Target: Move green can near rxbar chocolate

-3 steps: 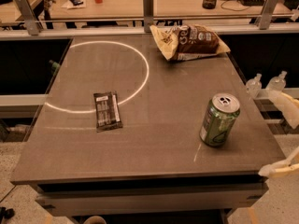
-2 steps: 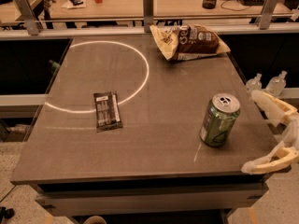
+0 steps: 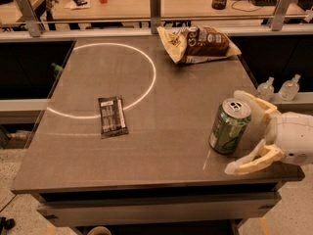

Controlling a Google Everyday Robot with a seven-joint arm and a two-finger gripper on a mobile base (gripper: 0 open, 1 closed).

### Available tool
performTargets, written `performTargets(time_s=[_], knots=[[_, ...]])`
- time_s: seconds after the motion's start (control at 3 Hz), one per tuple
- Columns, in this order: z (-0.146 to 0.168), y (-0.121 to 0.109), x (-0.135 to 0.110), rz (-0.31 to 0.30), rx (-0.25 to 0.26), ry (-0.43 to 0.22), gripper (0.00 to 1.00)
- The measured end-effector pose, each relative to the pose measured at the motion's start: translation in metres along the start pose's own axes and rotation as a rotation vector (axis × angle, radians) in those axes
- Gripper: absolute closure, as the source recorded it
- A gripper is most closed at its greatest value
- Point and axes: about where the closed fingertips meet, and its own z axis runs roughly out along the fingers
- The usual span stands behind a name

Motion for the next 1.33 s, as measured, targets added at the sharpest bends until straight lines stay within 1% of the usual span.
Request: performTargets(time_s=[0.33,0.67,1.0,1.33], knots=[[0.014,0.002,-0.004,0.004,-0.022,-0.001,0.18],[0.021,0.004,-0.006,0.01,-0.039,-0.004,0.41],[0.022,0.007,-0.005,0.018,-0.04,0.004,0.65],[0.03,0.007,-0.012,0.022,-0.044,-0.008,0.89]])
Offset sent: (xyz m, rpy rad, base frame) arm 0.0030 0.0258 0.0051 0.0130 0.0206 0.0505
